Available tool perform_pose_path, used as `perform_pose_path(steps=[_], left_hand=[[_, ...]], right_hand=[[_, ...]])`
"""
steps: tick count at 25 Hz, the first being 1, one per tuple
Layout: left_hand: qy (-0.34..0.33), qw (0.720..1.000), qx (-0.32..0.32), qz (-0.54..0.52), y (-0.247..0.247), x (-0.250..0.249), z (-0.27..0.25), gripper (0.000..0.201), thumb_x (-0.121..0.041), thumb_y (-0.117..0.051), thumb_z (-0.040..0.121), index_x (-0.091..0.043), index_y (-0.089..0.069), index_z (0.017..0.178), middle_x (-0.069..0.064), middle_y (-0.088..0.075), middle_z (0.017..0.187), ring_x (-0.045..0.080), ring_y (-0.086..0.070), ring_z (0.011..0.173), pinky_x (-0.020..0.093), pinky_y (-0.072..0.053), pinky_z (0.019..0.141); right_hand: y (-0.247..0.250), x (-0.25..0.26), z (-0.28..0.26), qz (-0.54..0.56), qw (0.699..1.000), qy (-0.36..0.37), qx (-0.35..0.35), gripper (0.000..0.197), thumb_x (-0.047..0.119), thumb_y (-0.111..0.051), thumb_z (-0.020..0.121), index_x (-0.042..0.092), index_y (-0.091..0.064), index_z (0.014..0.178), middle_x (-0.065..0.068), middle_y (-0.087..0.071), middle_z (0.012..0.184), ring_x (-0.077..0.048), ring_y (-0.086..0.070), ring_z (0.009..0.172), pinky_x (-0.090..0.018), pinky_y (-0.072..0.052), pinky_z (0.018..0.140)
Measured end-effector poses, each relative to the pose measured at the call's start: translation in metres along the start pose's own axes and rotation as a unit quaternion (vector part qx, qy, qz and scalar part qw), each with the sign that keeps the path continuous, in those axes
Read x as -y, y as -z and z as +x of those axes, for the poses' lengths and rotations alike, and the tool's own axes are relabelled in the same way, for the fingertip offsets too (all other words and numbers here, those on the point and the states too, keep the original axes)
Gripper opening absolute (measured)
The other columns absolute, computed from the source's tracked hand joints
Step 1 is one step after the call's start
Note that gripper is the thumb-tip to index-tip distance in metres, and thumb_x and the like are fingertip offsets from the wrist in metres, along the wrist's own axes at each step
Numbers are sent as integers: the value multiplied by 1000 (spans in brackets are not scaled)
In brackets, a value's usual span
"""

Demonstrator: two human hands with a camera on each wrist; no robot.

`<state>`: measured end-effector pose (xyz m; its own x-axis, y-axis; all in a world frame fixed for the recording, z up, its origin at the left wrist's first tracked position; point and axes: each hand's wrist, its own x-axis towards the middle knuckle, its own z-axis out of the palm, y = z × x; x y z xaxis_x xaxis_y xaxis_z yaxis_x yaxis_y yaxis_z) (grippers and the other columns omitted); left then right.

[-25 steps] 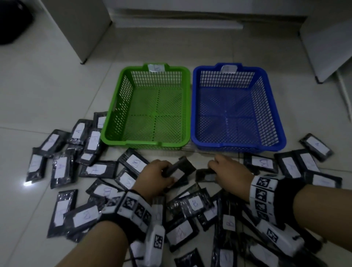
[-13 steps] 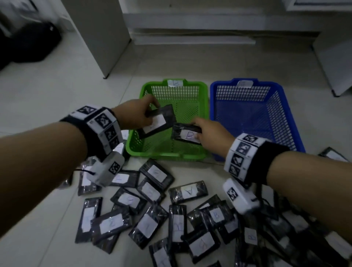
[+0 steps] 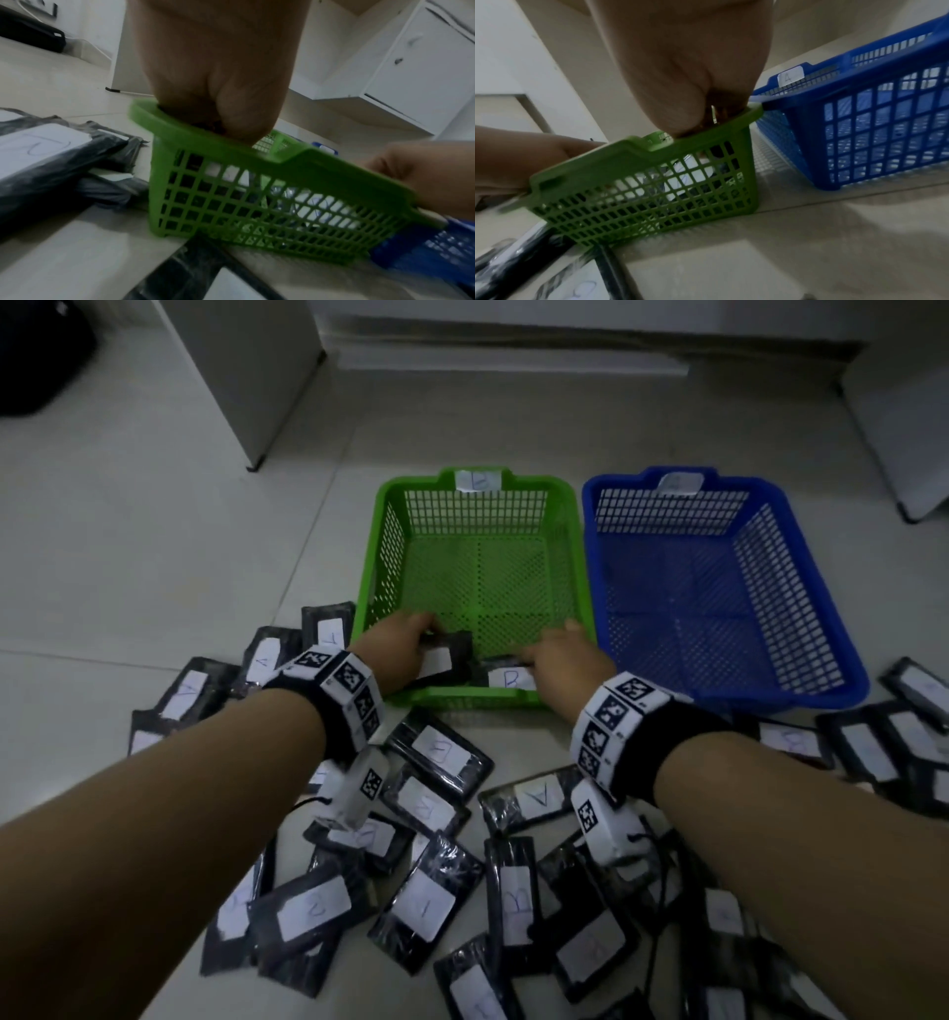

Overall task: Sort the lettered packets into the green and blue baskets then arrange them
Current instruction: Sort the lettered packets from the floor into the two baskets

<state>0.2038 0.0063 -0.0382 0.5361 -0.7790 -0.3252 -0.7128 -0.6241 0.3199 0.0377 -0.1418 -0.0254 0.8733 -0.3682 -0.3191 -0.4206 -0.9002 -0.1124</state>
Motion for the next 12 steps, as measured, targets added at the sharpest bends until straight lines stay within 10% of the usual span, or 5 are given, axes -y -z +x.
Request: perform_pose_path(steps=[3,6,9,12], left_hand=[[-64,993,-87,50,-8,-1,-17,42,-8,-50,86,-7,-55,127,18,-48,131,39,-47,117,45,-40,101],[-188,962,-191,-53,-11,-14,-60,21,-18,-56,86,-13,-63,105,6,-56,107,22,-51,98,34,-45,85],[-255,958,-103,-77,-33,-14,-107,15,-21,-54,89,-21,-62,102,-6,-60,100,5,-51,89,25,-49,77],[-264,963,-53,2,-67,10,-108,42,-18,-55,86,-17,-55,127,1,-57,129,15,-54,113,29,-48,94]], right_hand=[[-1,3,-7,49,998,-6,-25,53,2,-42,92,16,-40,143,-12,-46,140,-33,-34,127,-34,-30,105],[-5,12,-41,259,947,-18,-190,40,-6,-48,85,13,-67,115,-5,-62,110,-20,-50,107,-25,-39,89],[-25,30,-82,319,932,41,-169,30,-5,-51,78,13,-73,87,4,-62,86,-11,-56,85,-26,-48,77],[-61,27,-95,166,982,66,-56,37,8,-55,79,20,-66,112,1,-63,108,-22,-53,106,-35,-43,89]])
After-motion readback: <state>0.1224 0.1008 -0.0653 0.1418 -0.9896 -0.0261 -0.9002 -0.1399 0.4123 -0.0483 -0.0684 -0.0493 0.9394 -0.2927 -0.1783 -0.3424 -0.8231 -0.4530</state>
